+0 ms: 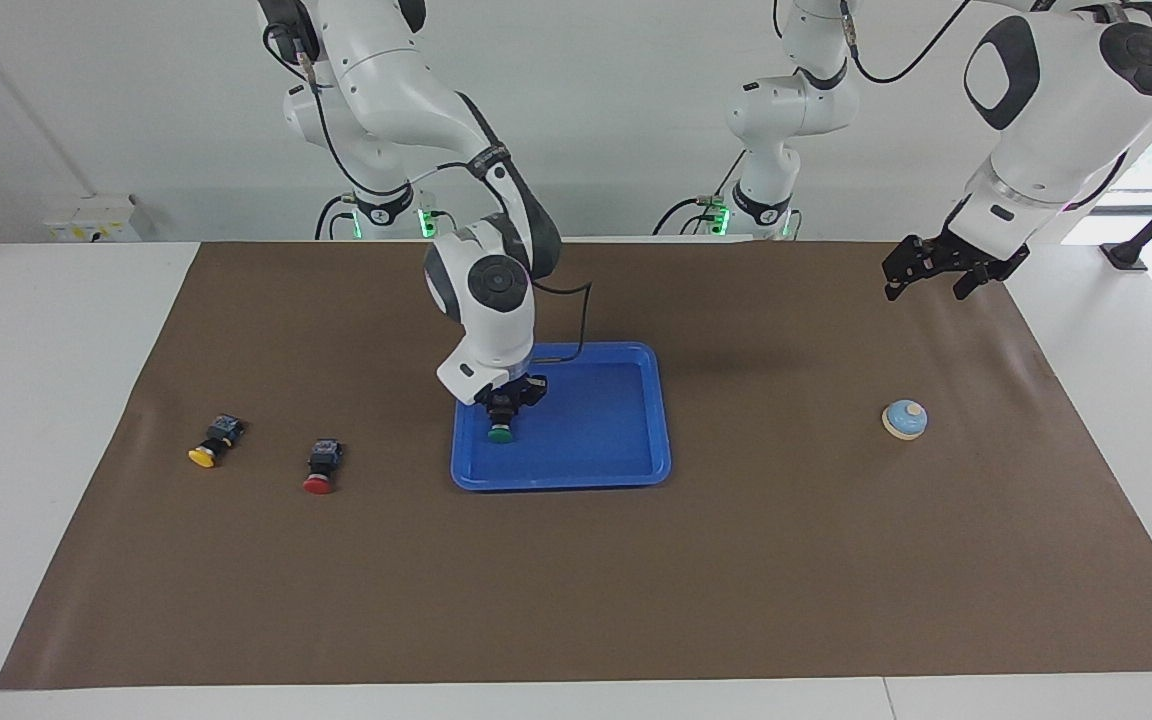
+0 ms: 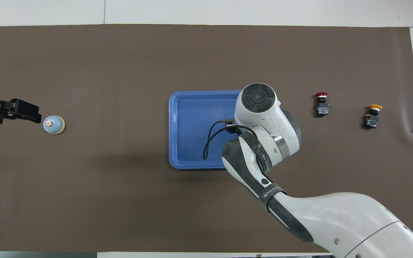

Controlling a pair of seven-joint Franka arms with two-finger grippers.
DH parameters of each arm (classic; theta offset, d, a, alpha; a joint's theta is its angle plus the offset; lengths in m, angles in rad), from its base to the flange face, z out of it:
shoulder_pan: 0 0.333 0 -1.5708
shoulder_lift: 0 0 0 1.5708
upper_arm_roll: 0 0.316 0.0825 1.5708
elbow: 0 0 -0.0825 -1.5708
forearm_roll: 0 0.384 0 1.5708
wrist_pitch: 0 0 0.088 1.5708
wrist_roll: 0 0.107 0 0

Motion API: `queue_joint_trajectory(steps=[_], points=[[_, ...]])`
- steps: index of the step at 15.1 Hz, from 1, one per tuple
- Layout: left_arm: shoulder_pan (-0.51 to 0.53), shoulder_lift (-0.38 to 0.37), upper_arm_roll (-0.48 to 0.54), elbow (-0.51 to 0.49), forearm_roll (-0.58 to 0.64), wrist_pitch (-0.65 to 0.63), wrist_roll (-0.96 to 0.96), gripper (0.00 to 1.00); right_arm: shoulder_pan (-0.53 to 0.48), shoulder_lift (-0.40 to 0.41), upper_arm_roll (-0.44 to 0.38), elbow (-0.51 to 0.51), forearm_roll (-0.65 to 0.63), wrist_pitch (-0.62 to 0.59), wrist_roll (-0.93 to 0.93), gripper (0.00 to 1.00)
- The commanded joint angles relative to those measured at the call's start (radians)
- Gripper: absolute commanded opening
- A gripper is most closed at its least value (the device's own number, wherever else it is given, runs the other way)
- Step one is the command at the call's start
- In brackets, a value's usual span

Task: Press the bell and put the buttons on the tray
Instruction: 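Lower the green button into the tray and open the right gripper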

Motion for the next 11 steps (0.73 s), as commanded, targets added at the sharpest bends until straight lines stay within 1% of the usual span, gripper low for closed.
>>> queue_joint_trajectory(steps=[1,3,5,6,8,10,11], points=[[-0.001,-0.010,0.004,0.001,0.000,-0.011,-0.009,1.00,0.001,-0.032,0.002,-0.021,0.000,-0.009,0.023,1.00],[-0.001,-0.010,0.004,0.001,0.000,-0.011,-0.009,1.00,0.000,-0.052,0.002,0.019,0.002,-0.084,0.061,1.00],[-0.001,-0.010,0.004,0.001,0.000,-0.011,-0.009,1.00,-0.022,-0.078,-0.006,0.103,0.020,-0.205,0.060,1.00],[-0.001,-0.010,0.004,0.001,0.000,-0.011,-0.009,1.00,-0.042,-0.092,-0.010,0.134,0.022,-0.241,0.052,1.00],[-0.001,-0.010,0.004,0.001,0.000,-0.011,-0.009,1.00,-0.123,-0.113,-0.012,0.153,0.008,-0.244,0.020,1.00],[-0.001,-0.010,0.004,0.001,0.000,-0.011,-0.009,1.00,-0.213,-0.116,-0.013,0.143,0.003,-0.218,-0.114,1.00],[-0.001,-0.010,0.004,0.001,0.000,-0.011,-0.009,1.00,-0.267,-0.116,-0.013,0.131,0.003,-0.177,-0.191,1.00]])
